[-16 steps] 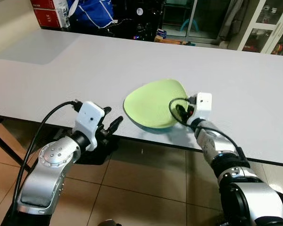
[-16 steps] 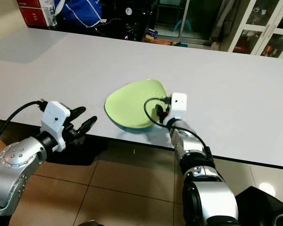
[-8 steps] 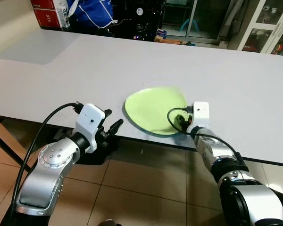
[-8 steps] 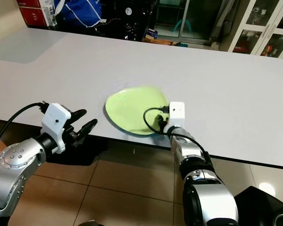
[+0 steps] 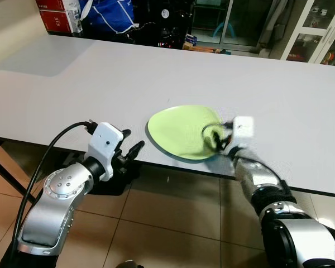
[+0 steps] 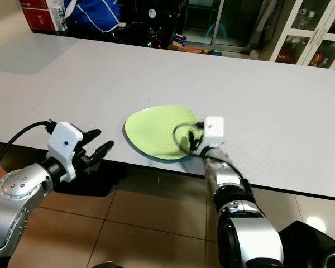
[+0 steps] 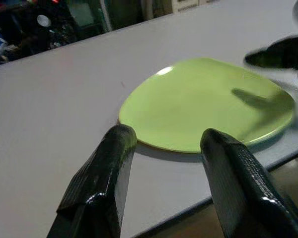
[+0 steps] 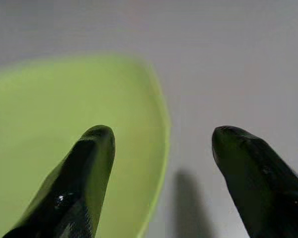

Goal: Setting the table

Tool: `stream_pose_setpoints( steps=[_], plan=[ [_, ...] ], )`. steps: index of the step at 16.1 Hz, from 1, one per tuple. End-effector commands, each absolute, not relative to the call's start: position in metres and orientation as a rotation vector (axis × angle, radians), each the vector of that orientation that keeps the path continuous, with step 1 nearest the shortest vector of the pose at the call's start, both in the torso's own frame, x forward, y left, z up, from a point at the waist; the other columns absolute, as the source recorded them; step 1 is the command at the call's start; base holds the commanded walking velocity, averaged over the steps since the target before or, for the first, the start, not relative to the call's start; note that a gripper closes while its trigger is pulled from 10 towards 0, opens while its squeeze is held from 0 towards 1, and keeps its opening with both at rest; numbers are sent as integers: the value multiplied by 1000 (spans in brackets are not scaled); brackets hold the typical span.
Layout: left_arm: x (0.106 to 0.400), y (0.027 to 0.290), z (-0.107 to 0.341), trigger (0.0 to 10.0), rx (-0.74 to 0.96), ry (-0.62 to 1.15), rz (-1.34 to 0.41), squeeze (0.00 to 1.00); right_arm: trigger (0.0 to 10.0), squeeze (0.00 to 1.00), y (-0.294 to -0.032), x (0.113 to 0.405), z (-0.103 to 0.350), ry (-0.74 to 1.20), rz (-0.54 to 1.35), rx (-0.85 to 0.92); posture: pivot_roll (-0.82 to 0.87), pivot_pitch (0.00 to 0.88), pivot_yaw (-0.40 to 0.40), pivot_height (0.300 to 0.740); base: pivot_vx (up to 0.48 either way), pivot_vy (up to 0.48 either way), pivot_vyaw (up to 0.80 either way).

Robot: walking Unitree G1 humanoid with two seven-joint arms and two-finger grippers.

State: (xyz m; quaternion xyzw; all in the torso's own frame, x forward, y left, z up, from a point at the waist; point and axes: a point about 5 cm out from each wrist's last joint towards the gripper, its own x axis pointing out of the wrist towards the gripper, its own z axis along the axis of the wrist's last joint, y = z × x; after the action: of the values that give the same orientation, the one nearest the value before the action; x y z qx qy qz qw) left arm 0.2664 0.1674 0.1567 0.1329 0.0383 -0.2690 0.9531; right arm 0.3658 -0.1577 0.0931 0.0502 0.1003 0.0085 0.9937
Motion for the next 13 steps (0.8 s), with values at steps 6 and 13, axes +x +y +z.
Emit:
stream_pose_setpoints(
  steps=[6,13],
  plan=[
    [286,155,181,10000,349,-143,-249,0,10000,0,-131,349,197,-163,134,-64,-11,0,-14,740,0,0,0],
    [305,158,184,10000,340,-169,-77,0,10000,0,-74,323,202,-128,258,-157,-51,0,64,740,0,0,757]
  ],
)
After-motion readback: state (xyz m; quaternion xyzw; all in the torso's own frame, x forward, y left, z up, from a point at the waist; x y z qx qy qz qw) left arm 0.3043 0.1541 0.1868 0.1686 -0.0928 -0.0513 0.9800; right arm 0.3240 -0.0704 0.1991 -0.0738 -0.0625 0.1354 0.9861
